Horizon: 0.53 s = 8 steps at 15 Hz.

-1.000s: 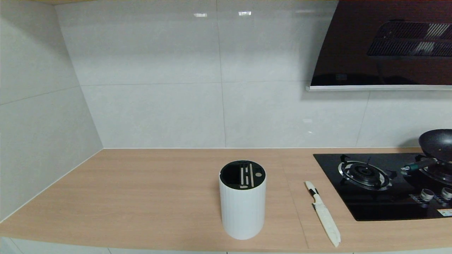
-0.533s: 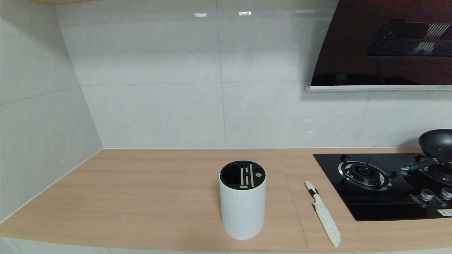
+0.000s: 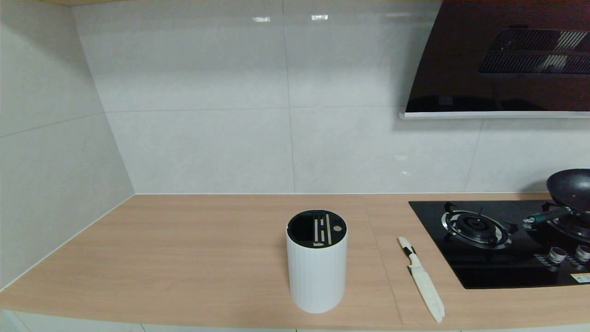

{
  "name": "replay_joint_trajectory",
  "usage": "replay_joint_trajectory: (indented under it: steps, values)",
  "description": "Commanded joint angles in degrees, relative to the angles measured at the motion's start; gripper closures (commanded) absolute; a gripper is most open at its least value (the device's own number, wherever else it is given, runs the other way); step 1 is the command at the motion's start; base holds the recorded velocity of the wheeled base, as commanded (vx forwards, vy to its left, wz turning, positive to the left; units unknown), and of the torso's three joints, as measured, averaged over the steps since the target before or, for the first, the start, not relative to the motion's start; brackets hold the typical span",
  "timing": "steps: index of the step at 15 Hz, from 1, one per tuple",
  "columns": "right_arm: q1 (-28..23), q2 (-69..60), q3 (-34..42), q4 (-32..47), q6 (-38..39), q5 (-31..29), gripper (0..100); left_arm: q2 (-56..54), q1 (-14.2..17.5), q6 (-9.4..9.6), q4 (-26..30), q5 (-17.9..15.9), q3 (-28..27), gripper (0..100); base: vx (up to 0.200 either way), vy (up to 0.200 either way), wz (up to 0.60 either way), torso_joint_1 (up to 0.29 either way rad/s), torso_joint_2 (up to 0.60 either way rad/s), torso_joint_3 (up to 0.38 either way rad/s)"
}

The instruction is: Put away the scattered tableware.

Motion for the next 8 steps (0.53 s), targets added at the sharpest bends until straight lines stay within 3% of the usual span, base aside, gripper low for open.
replay_joint_trajectory:
  steps: [1,4,6,7,8]
  values:
    - [0.48,15.63,-5.91,0.63,0.23,2.33,0,0.00,0.01,0.09,0.00,0.01,0.00,0,0.000,0.000,0.00,0.000,0.00,0.000]
    - [1.27,37.69,-11.01,0.10,0.31,3.83,0,0.00,0.01,0.18,0.00,0.01,0.00,0,0.000,0.000,0.00,0.000,0.00,0.000]
    - [4.78,51.41,-14.79,-1.31,0.49,3.12,0,0.00,0.01,0.18,0.00,0.01,0.00,0,0.000,0.000,0.00,0.000,0.00,0.000]
    - [5.05,53.34,-14.88,-1.92,0.40,2.95,0,0.00,0.01,0.18,0.00,0.01,0.00,0,0.000,0.000,0.00,0.000,0.00,0.000]
    - [7.07,64.24,-15.05,-10.10,-0.21,0.49,0,0.00,0.01,0.26,0.00,0.01,0.00,0,0.000,0.000,0.00,0.000,0.00,0.000]
